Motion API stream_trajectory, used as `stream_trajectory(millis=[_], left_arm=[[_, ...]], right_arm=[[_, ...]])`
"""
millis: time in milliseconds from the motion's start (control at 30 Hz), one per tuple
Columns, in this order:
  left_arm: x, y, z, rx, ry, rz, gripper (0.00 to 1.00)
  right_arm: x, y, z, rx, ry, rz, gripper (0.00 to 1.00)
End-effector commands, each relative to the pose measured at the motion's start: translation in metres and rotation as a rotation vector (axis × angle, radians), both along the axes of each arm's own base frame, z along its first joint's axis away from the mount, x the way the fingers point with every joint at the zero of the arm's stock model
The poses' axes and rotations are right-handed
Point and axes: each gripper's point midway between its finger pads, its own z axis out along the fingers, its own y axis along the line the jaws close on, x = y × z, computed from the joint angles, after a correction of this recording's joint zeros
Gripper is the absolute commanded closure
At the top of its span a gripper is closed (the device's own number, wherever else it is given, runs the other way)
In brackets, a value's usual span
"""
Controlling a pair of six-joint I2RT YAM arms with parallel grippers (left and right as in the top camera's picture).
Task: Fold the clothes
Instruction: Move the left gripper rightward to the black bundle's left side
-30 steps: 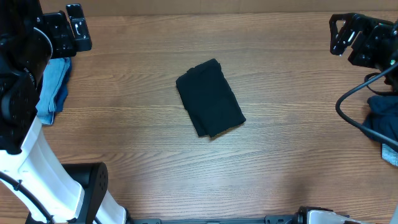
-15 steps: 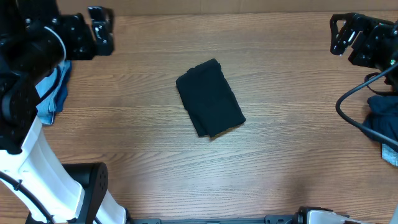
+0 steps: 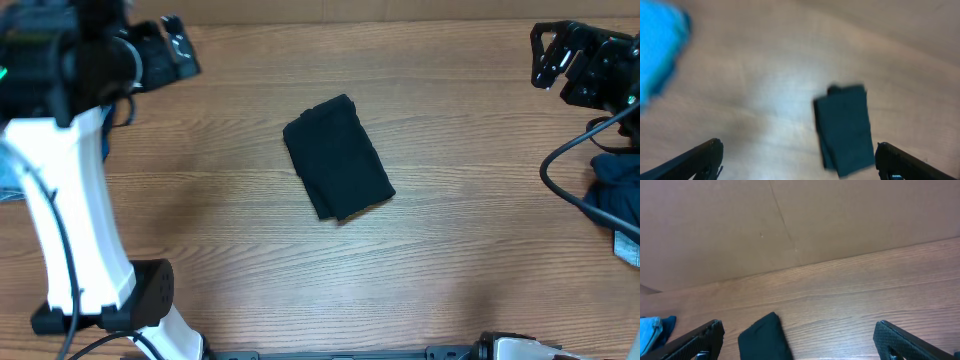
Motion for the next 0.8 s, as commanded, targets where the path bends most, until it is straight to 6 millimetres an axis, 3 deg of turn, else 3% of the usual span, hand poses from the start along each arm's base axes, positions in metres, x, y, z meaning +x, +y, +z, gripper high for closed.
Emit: stream_trajectory(millis=[0, 33, 167, 267, 367, 600, 767], left_arm=[[0.008, -0.024, -0.064, -0.087, 0.181, -0.011, 0.0], [0.015, -0.031, -0.089, -0.105, 0.214, -0.027, 0.0], [0.029, -0.059, -0.151, -0.245, 0.262, -0.097, 0.0], [0.027, -0.078, -0.197, -0.361, 0.295, -0.143, 0.0], [0.02, -0.085, -0.243, -0.417, 0.322, -0.132, 0.0], [-0.01, -0.111, -0.299, -0.532, 0.37, -0.153, 0.0], [-0.011, -0.138, -0.318, -0.45, 0.282, -0.27, 0.0]], right_arm=[[-0.001, -0.002, 0.005, -0.007, -0.016, -0.007, 0.0], [-0.001, -0.002, 0.005, -0.007, -0.016, -0.007, 0.0], [-0.001, -0.002, 0.005, -0.007, -0.016, -0.007, 0.0], [-0.001, -0.002, 0.005, -0.007, -0.016, -0.007, 0.0], [-0.001, -0.002, 0.005, -0.007, -0.016, -0.007, 0.0], [-0.001, -0.002, 0.005, -0.007, -0.016, -0.007, 0.0], [-0.001, -0.002, 0.005, -0.007, -0.016, -0.007, 0.0]])
